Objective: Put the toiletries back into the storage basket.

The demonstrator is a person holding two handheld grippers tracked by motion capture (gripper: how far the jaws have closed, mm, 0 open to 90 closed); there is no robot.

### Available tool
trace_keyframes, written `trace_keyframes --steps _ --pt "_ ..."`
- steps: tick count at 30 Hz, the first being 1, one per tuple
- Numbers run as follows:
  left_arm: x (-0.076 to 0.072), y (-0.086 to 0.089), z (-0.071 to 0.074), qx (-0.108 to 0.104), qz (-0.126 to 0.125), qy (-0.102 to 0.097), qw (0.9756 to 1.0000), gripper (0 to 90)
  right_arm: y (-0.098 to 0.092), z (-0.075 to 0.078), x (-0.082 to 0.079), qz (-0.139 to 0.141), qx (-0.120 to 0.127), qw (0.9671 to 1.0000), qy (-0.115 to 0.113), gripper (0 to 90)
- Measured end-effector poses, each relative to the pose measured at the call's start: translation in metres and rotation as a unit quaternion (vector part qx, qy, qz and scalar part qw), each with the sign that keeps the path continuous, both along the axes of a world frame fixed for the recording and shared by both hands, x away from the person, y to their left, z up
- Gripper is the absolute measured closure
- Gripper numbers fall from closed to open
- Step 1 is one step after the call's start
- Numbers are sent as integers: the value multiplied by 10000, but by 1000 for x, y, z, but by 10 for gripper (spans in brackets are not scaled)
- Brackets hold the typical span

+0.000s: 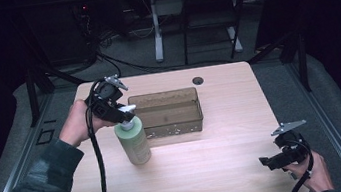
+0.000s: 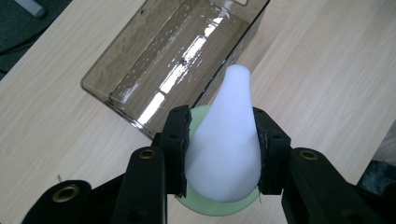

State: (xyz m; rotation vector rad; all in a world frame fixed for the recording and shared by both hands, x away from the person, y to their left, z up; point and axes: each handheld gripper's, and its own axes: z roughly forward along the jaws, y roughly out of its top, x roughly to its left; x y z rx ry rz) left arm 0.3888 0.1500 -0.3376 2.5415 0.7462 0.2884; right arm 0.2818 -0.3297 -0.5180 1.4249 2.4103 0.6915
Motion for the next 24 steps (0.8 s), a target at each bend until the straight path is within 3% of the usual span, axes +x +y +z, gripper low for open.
trace_keyframes --steps 24 --pt "-3 -7 32 429 -243 15 9988 630 3 -3 1 39 -205 9998 66 0"
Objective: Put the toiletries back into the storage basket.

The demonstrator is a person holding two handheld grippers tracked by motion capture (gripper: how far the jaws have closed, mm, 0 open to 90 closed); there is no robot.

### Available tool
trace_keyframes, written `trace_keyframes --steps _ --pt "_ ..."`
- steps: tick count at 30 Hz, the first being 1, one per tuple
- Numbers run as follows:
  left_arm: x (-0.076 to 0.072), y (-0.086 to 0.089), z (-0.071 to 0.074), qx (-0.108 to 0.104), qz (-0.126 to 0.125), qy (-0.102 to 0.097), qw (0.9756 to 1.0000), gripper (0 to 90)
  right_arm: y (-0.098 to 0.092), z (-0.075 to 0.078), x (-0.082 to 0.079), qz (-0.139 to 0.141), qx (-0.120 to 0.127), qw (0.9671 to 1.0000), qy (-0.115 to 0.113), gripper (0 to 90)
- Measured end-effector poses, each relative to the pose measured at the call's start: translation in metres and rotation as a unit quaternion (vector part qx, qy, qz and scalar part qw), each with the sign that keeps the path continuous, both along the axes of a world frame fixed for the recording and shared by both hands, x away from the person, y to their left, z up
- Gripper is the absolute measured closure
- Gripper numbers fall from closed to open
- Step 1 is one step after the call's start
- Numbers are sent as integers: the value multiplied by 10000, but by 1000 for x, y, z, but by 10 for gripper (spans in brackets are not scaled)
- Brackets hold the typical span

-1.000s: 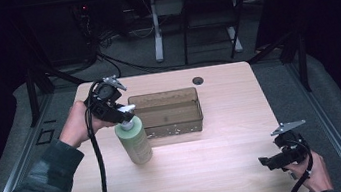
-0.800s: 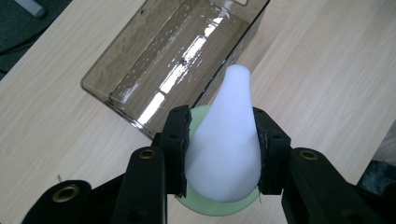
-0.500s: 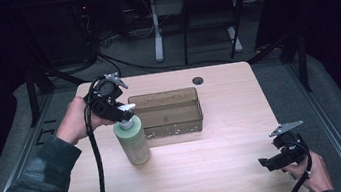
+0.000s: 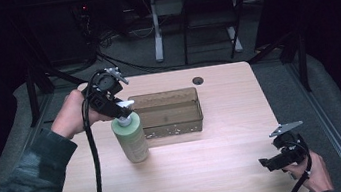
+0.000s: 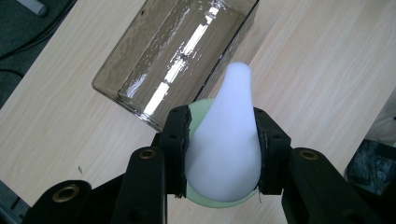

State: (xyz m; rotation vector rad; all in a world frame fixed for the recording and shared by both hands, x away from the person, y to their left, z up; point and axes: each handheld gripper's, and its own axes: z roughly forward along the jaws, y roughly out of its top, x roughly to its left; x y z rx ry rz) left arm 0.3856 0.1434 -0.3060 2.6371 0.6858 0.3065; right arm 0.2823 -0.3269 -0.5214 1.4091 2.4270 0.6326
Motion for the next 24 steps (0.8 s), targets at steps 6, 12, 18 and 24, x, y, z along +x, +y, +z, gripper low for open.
trace_keyframes --steps 6,12,18,24 --pt "-1 0 4 42 -20 -16 10000 630 0 1 -1 13 4 10000 19 0" --pt "-2 1 9 61 -35 -19 10000 631 0 0 0 18 4 10000 25 2" --pt "-2 0 14 100 -32 -29 9999 630 -1 0 0 41 -23 10000 19 3" --pt "-2 1 21 169 -44 -55 9998 630 0 0 0 30 7 10000 34 3"
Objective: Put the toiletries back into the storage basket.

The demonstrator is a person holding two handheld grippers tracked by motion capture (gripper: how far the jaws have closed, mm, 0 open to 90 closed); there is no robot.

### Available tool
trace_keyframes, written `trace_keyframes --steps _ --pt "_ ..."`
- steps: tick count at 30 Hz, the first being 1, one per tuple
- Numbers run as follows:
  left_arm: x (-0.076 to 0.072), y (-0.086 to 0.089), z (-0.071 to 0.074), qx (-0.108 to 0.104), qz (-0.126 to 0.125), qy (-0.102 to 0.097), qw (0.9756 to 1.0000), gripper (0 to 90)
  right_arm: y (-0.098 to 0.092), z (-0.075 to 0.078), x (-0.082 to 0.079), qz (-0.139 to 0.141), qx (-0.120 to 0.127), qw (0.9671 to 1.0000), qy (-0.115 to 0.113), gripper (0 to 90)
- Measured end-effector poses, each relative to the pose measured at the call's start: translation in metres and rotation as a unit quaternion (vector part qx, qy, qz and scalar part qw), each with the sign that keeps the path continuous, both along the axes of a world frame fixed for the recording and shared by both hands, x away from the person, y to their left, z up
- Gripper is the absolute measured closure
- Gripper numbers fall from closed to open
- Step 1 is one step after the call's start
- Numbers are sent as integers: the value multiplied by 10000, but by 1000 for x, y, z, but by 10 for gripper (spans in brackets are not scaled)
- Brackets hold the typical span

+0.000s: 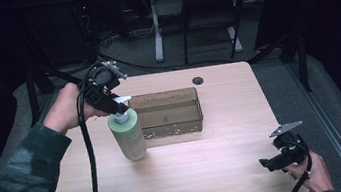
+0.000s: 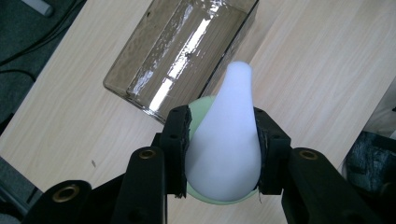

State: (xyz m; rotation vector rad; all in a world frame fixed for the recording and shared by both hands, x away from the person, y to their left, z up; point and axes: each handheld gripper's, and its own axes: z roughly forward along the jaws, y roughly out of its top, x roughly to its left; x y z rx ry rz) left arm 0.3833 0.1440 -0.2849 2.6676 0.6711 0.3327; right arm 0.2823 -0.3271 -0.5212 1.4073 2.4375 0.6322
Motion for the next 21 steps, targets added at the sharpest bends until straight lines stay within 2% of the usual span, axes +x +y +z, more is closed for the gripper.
trace_keyframes --steps 21 --pt "0 -1 29 93 31 -171 9998 631 -1 0 0 -36 -31 10000 0 3"
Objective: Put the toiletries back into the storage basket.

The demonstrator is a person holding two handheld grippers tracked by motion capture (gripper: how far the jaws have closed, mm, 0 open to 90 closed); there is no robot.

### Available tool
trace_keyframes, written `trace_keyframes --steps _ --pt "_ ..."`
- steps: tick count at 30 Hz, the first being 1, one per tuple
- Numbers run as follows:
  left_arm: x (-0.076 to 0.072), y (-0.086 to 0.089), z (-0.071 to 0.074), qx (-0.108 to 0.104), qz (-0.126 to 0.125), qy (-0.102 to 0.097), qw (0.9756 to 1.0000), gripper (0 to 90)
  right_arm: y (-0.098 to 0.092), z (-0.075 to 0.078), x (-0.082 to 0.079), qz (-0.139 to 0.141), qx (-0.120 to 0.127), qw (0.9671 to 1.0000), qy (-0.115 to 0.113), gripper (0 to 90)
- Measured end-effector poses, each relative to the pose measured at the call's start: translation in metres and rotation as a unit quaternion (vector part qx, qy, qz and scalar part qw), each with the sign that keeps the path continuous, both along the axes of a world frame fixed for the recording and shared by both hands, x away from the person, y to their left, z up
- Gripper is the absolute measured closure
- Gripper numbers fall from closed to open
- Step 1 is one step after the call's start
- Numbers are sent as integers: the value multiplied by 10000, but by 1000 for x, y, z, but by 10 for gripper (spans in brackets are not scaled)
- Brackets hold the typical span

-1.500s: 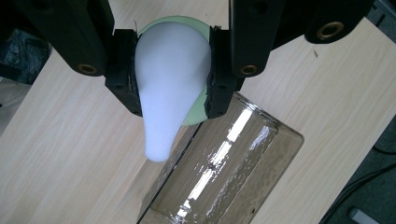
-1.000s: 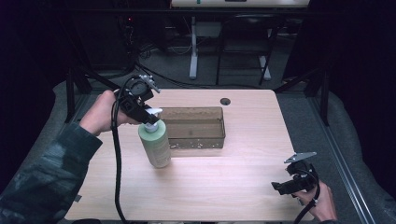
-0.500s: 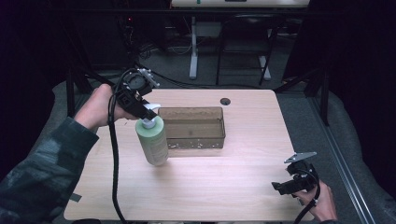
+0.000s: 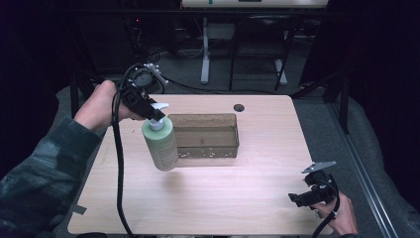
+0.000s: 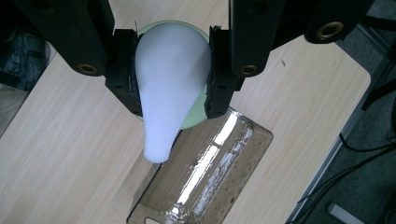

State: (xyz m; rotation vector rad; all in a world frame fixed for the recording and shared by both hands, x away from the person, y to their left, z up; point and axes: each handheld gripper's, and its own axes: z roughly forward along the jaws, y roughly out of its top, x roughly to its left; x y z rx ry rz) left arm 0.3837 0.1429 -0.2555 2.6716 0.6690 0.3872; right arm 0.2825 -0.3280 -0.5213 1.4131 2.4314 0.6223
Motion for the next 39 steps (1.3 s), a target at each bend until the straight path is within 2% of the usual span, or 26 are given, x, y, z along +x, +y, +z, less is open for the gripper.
trace_keyframes --steps 16,24,25,35,39 --pt "6 -1 19 19 44 -99 9999 632 -1 0 0 35 30 10000 5 4" --pt "12 -5 21 110 80 -70 9999 632 0 -2 0 25 54 10000 57 4" --pt "13 -6 21 112 68 -68 9999 632 0 -3 0 39 -13 10000 40 4" --pt "20 -10 34 94 65 -168 9998 633 -2 -2 1 38 5 10000 27 6" --pt "25 -14 39 78 90 -197 9997 632 -4 -1 1 -5 83 10000 34 7"
